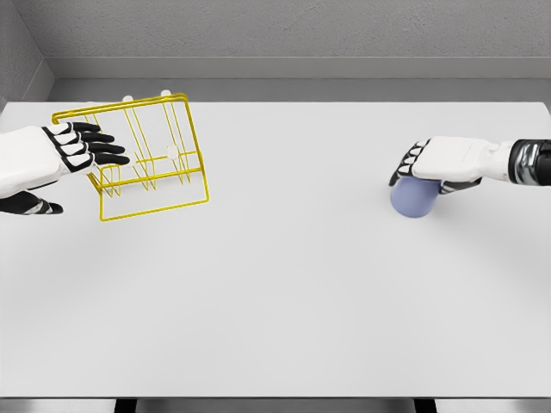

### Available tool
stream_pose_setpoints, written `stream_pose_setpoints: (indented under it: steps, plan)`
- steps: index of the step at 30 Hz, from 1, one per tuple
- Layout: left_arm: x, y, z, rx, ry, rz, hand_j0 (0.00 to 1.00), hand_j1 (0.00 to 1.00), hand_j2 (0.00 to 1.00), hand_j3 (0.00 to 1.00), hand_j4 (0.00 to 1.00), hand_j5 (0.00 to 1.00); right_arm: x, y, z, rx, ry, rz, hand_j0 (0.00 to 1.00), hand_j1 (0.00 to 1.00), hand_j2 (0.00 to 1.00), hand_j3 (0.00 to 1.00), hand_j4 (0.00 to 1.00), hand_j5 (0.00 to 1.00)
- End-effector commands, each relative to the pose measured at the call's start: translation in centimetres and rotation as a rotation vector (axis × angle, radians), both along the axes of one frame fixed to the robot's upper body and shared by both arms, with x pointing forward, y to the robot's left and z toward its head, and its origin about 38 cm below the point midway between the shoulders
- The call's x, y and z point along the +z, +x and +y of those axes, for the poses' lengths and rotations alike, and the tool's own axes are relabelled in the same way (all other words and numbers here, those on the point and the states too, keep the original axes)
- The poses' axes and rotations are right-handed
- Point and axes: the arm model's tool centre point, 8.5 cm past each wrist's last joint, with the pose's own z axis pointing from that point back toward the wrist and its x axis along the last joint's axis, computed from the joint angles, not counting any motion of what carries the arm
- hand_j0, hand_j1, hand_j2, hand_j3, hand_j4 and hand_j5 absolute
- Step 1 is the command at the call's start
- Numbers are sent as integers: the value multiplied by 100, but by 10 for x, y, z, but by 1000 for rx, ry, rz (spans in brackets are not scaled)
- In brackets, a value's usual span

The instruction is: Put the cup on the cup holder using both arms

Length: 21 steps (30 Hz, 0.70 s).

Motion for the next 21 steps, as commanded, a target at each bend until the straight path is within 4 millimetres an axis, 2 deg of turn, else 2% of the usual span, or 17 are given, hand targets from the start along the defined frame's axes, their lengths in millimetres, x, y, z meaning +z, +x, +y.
stream_pose_setpoints:
  steps: [1,5,18,21]
  plan:
    - [1,0,0,1,-4,2,100,100,100,100,100,100,-4,-1,-1,9,-26,13,65,65,65,65,65,65]
    - [1,0,0,1,-6,-1,100,100,100,100,100,100,-2,-1,0,9,-25,10,61,61,61,61,61,61]
    - [2,0,0,2,-6,-3,100,100,100,100,100,100,13,-2,3,26,-20,-22,60,60,60,60,60,60]
    - [1,0,0,2,-8,-1,100,100,100,100,100,100,22,-3,2,33,-19,-39,60,60,60,60,60,60]
